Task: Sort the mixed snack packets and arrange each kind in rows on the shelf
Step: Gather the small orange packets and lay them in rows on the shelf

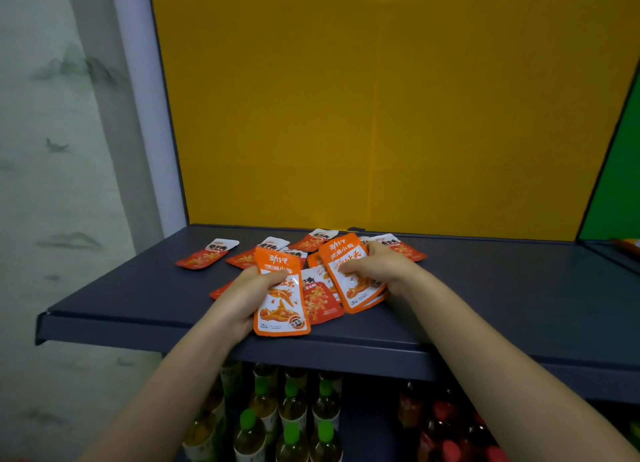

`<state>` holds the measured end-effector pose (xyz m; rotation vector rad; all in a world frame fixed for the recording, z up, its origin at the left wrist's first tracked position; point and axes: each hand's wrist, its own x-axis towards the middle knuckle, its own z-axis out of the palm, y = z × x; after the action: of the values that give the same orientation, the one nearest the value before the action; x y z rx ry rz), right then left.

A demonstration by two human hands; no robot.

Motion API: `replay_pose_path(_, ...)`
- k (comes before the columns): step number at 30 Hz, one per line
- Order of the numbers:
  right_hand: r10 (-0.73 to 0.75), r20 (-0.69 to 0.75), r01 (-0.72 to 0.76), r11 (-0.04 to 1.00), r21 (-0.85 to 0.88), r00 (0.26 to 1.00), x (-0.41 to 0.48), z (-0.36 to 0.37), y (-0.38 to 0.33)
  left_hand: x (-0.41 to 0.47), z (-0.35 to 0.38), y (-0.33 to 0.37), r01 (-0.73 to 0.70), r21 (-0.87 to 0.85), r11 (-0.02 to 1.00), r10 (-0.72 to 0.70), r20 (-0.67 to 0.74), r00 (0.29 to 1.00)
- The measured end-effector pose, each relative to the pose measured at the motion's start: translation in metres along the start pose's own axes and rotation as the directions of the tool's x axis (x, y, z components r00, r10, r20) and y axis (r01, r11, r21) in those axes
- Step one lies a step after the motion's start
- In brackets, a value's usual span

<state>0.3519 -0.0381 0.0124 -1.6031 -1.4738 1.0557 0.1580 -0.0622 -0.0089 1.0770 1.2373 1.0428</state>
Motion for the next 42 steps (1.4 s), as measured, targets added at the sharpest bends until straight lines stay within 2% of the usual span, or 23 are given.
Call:
replay_pose_path(3, -0.006, -0.086, 0.012, 0.997, 0.072, 0.996, -0.008, -0.014, 0.006, 0.000, 0.001, -0.001, -0.031, -0.023, 0.999, 0.031, -0.003, 1.000)
replay_pose_path(8, 0.000, -0.263, 0.064, 0.970, 0.235, 0.965, -0.032, -0.048, 0.025, 0.000, 0.017, 0.009, -0.180, -0.128, 0.975, 0.176, -0.042, 0.983)
replay_pose_path(11, 0.003, -0.338, 0.107, 0.946, 0.306, 0.941, -0.059, -0.072, 0.041, -0.004, 0.043, 0.023, -0.178, -0.198, 0.964, 0.190, 0.042, 0.981)
replay_pose_path(16, 0.070, -0.489, 0.134, 0.920, 0.369, 0.869, -0.114, -0.124, 0.078, -0.012, 0.115, 0.028, -0.120, -0.209, 0.970, 0.168, 0.230, 0.959)
replay_pose_path(21, 0.136, -0.630, 0.196, 0.882, 0.428, 0.764, -0.188, -0.187, 0.120, -0.024, 0.211, 0.018, -0.028, -0.234, 0.972, 0.146, 0.506, 0.850)
replay_pose_path(27, 0.223, -0.782, 0.230, 0.877, 0.421, 0.582, -0.292, -0.271, 0.180, -0.064, 0.339, -0.002, -0.011, -0.188, 0.982, 0.141, 0.696, 0.705)
replay_pose_path(33, 0.320, -0.842, 0.205, 0.875, 0.438, 0.434, -0.388, -0.342, 0.248, -0.121, 0.455, -0.036, 0.045, -0.135, 0.990, 0.082, 0.802, 0.592)
replay_pose_path(42, 0.402, -0.871, 0.200, 0.863, 0.464, 0.283, -0.485, -0.422, 0.326, -0.190, 0.606, -0.081, 0.057, -0.026, 0.998, -0.004, 0.888, 0.460)
